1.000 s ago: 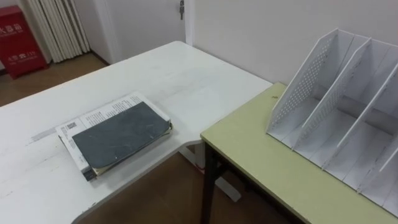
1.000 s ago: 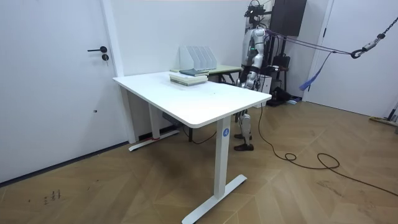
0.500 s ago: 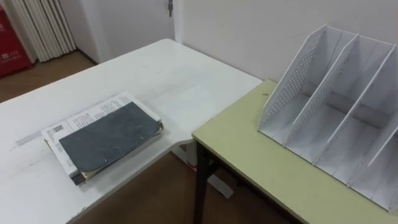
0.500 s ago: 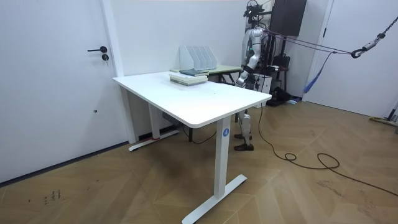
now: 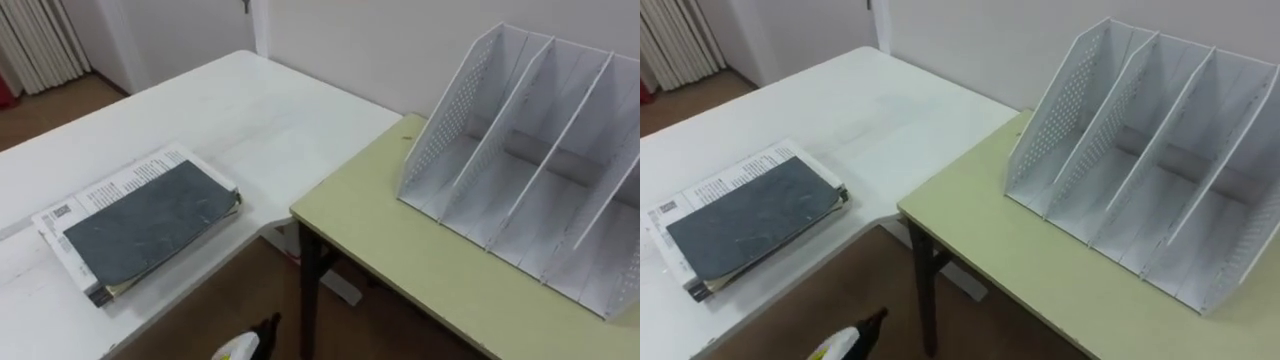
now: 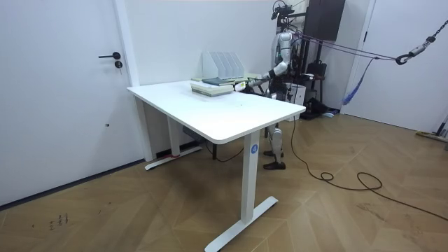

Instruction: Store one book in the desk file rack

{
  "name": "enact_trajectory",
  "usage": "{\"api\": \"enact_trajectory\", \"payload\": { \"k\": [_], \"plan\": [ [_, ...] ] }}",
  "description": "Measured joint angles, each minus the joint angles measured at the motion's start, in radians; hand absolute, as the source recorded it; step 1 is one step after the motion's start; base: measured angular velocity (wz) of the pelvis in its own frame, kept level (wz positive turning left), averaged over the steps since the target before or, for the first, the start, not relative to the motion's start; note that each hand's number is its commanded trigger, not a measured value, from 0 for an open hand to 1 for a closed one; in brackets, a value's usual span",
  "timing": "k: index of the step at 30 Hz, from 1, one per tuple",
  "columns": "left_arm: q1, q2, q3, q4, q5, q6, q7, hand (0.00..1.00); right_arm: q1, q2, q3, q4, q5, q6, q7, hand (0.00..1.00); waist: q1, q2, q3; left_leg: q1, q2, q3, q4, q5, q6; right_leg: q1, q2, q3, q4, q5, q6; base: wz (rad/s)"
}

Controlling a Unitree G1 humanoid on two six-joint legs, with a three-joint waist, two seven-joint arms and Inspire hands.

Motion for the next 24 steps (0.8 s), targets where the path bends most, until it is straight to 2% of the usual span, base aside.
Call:
{"api": "enact_trajectory", "payload": {
  "k": [3, 6, 9, 14, 18, 24],
  "plan": [
    [-0.001, 0.004, 0.004, -0.11, 0.081, 0.0, 0.057, 0.0, -0.002, 0.0, -0.001, 0.014, -0.001, -0.001, 0.0, 0.0, 0.001, 0.003, -0.0026, 0.004, 0.0, -0.001, 0.003, 0.0, 0.0, 0.005, 0.0, 0.002, 0.0, 0.0, 0.0, 0.01],
    [0.0, 0.002, 0.003, -0.159, 0.14, 0.008, 0.077, 0.0, -0.002, 0.0, -0.003, 0.022, 0.001, -0.006, -0.003, 0.0, 0.001, 0.004, -0.004, 0.006, 0.0, -0.003, 0.007, 0.0, 0.0, 0.009, 0.0, 0.002, 0.001, 0.0, 0.0, 0.01],
    [-0.01, 0.004, 0.004, -0.182, 0.19, 0.014, 0.116, 0.0, 0.004, 0.0, -0.001, 0.024, 0.024, -0.007, -0.019, 0.0, -0.003, 0.003, -0.0039, 0.0, -0.002, -0.021, 0.01, 0.0, 0.0, 0.018, 0.0, -0.017, -0.002, 0.0, 0.0, 0.15],
    [-0.009, 0.021, 0.012, -0.279, 0.226, 0.019, 0.177, 0.0, 0.006, 0.001, -0.001, 0.04, 0.054, -0.007, -0.042, 0.0, 0.003, 0.0, -0.0057, -0.001, -0.004, -0.03, 0.015, 0.0, -0.001, 0.02, 0.002, -0.025, -0.017, 0.001, -0.003, 0.09],
    [-0.009, 0.027, 0.027, -0.351, 0.242, 0.019, 0.225, 0.0, 0.007, 0.001, 0.0, 0.043, 0.075, -0.016, -0.052, 0.0, 0.005, 0.003, -0.0131, 0.001, -0.005, -0.031, 0.016, 0.001, -0.001, 0.022, 0.002, -0.021, -0.017, 0.002, -0.003, 0.0],
    [-0.009, 0.038, 0.06, -0.44, 0.272, 0.017, 0.233, 0.0, 0.03, 0.0, 0.001, 0.043, 0.075, -0.029, -0.045, 0.0, 0.027, 0.002, -0.0132, 0.001, -0.005, -0.031, 0.017, 0.001, -0.001, 0.021, 0.002, -0.017, -0.016, 0.002, -0.003, -0.01]
  ]
}}
